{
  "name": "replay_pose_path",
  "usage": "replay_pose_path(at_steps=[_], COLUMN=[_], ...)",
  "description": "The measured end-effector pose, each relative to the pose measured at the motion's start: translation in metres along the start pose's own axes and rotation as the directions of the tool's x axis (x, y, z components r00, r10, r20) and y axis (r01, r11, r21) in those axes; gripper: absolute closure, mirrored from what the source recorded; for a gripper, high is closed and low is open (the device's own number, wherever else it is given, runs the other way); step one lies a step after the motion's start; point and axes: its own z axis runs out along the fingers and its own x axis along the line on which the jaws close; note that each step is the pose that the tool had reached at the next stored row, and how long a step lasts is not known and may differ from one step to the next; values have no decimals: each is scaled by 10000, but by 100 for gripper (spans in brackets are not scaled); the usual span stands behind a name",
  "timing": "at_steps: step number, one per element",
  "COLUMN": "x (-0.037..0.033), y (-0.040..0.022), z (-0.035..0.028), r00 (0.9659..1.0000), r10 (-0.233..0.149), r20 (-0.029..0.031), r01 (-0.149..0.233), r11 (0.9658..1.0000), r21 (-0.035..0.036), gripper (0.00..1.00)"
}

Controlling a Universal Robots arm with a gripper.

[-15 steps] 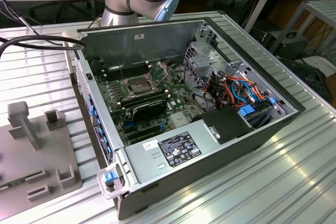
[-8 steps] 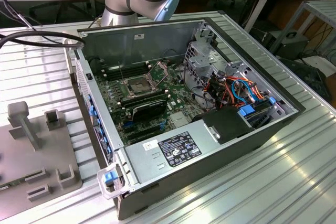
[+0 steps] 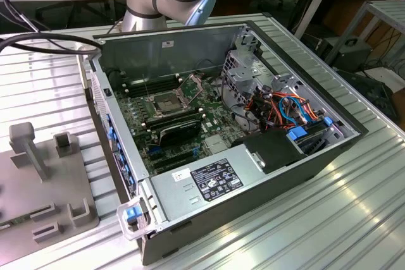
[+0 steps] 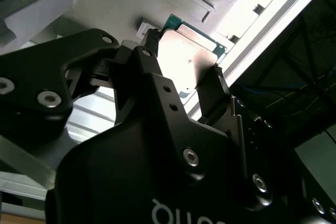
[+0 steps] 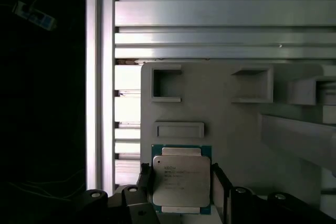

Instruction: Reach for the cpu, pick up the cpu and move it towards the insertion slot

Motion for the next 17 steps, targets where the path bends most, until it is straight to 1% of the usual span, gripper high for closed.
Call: replay_pose_path(at_steps=[12,17], x=[2,3], y=[0,1], z=[-61,-98], r00=[10000,10000], r10=[0,1], r20=[0,0], r01=[0,-1], r11=[10000,10000], r21=[0,0], gripper=[46,46])
